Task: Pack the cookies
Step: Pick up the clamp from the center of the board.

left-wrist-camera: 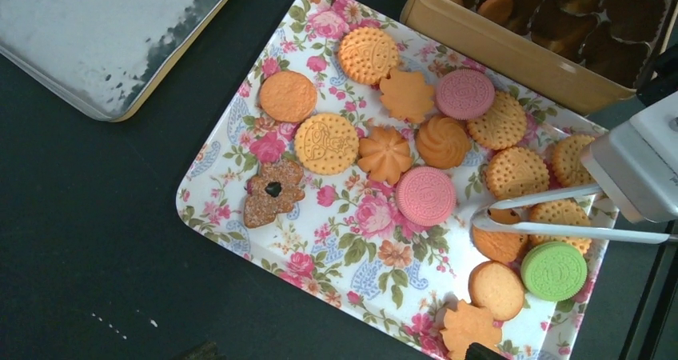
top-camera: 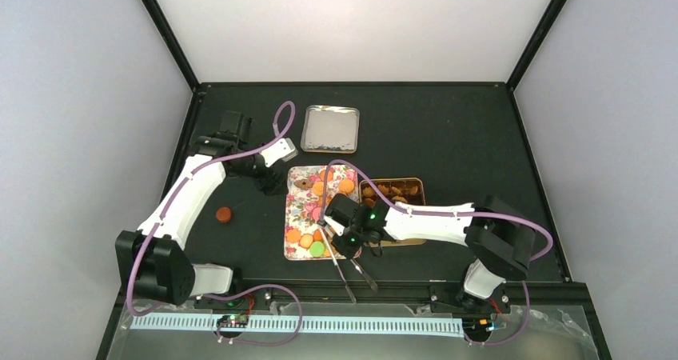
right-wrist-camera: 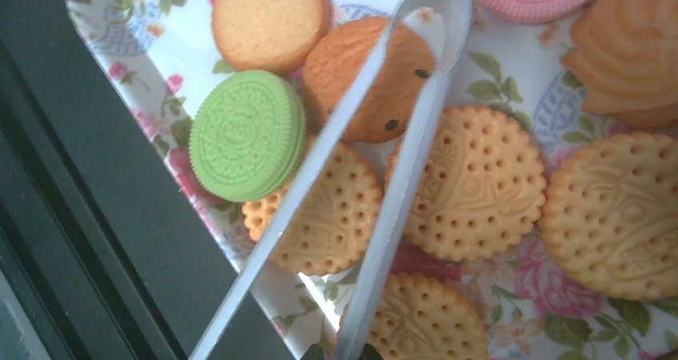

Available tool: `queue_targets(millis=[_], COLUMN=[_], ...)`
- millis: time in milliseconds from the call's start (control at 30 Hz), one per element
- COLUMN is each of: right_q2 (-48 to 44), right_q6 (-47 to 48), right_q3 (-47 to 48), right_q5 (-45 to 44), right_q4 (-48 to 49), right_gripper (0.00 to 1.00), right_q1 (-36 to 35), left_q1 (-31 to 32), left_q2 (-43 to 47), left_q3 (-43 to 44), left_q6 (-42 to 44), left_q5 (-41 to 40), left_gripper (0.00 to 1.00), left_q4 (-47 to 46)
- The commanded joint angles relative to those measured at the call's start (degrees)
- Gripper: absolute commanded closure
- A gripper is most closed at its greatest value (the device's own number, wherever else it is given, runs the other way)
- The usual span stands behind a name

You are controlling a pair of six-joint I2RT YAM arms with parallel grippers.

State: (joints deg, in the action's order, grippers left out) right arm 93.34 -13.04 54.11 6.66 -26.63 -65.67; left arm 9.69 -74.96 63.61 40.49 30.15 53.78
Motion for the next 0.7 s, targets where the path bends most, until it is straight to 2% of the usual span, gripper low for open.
queue_targets(millis=[0,100,333,467,567,667], right_q2=[1.01,0.28,-4.99,-8.84,-12.39,-17.84], right_q6=[-0.23,-0.25,-0.70,-1.70,-2.70,-3.28], right_q3=[-0.48,-0.66,1.27,3.18,5.37,5.64], right_q5=[-1.85,-2.58,-6.83,-12.14,-15.99,-17.53], right_q4=[2.90,3.33,1.25,-0.46,-0.59,4.52], right_gripper=[0.92,0.99,0.99,0.99,0.99,0.99], right_q1=[-0.54,-0.64,-0.61,-0.27,0.95,3.49], left_q1=[-0.64,-0.73,-0.71,-0.73,-0.73,-0.70], left_q2=[1.22,3.04,3.07,3.06,3.13,3.77], left_q3=[0.35,0.44,1.91,4.04,6.43,8.75], left_q6=[-0.42,-0.30,-0.78,-1.69,-1.83,-0.26], left_q5=[2.06,2.07,3.77,5.79,9.47,17.71], left_gripper=[0.20,0.20,0.20,0.19,0.17,0.09], left_q4=[1.76,1.94,2.66,3.52,4.89,7.48])
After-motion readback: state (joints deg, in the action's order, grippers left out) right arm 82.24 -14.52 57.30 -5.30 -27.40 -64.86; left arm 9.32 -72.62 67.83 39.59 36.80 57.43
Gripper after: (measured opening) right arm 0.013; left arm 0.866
